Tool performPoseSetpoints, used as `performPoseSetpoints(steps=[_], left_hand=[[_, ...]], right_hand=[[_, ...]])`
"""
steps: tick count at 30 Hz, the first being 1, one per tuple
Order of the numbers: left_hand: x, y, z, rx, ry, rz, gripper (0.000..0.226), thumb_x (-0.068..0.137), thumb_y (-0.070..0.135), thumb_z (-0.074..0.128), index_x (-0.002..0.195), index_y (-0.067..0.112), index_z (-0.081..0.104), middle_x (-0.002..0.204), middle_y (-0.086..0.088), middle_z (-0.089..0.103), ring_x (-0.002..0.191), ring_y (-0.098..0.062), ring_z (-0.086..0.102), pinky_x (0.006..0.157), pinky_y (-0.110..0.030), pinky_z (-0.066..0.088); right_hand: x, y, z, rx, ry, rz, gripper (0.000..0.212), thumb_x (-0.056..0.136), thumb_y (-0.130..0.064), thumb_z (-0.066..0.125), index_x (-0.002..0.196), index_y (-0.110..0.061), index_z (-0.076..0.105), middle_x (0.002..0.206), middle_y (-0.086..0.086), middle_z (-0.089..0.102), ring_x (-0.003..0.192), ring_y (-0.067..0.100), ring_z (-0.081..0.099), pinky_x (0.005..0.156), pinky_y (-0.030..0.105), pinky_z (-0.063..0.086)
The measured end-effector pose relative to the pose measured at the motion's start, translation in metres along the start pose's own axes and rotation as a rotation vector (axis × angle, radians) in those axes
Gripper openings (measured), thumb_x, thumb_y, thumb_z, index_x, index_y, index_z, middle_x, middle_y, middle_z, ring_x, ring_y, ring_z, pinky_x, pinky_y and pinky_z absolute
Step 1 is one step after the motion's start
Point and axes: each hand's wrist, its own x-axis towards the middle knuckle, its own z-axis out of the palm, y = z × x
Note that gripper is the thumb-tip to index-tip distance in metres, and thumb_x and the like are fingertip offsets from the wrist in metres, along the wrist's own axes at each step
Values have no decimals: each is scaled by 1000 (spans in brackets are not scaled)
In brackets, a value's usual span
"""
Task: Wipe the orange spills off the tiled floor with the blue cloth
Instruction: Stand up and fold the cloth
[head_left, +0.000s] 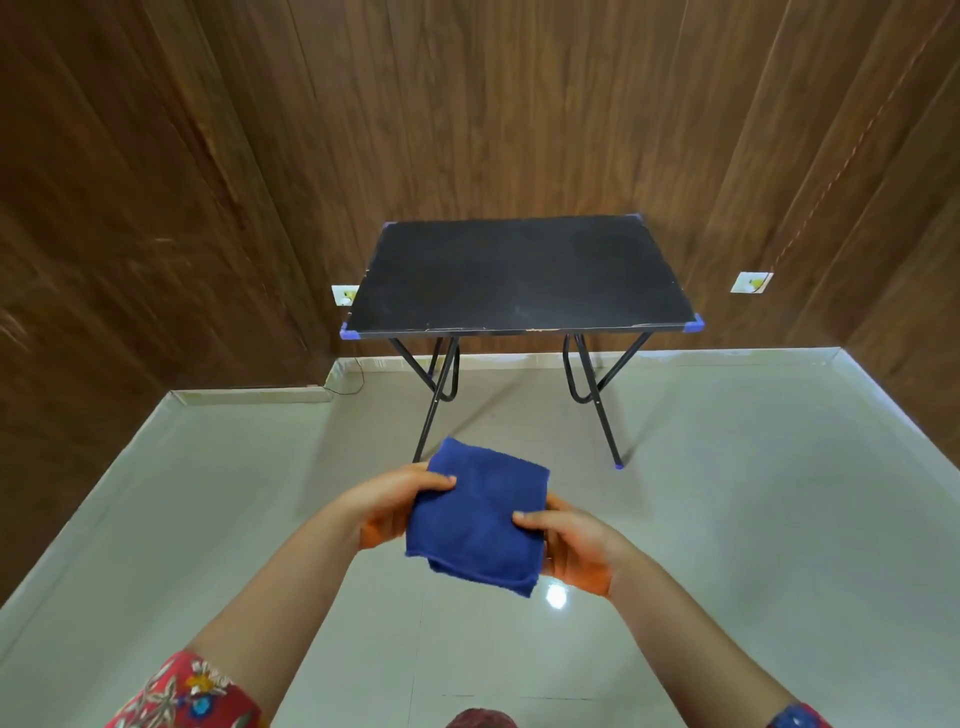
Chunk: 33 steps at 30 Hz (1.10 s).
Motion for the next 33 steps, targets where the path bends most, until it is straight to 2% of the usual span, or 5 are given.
performPoseSetpoints(steps=[4,10,18,23,33], left_hand=[[-5,2,-6,-83,-70,155,25,92,4,54,111,15,67,111,-7,72,100,-23,68,77,-32,58],[-29,32,1,-53,-181,471,63,91,-17,26,54,15,66,104,-5,74,95,-23,70,60,-21,53],[10,5,4,-194,-58,311,43,88,33,62,130,25,55,129,-3,62,116,-18,61,95,-33,49],[31,-9,7,-38,-11,125,39,86,15,68,124,21,60,117,-3,68,99,-16,65,79,-28,53],[113,53,-20,304,10,348,42,85,20,71,120,32,51,99,-5,73,90,-12,70,82,-29,54]], right_hand=[[-13,-34,2,-203,29,-136,34,90,-1,61,118,-18,60,105,-1,72,92,14,71,69,28,56],[-34,-75,10,-272,52,-349,44,94,11,40,81,-15,74,90,1,73,85,15,68,69,23,54],[-24,-55,0,-181,114,-262,31,97,-19,45,105,-15,75,113,4,70,102,19,65,84,35,55],[1,-46,-7,-190,271,-177,36,89,-8,62,118,-30,66,95,3,70,79,14,66,58,22,51],[90,-101,-21,-820,144,10,15,80,-34,76,87,-24,67,85,-4,70,80,13,64,68,25,47]])
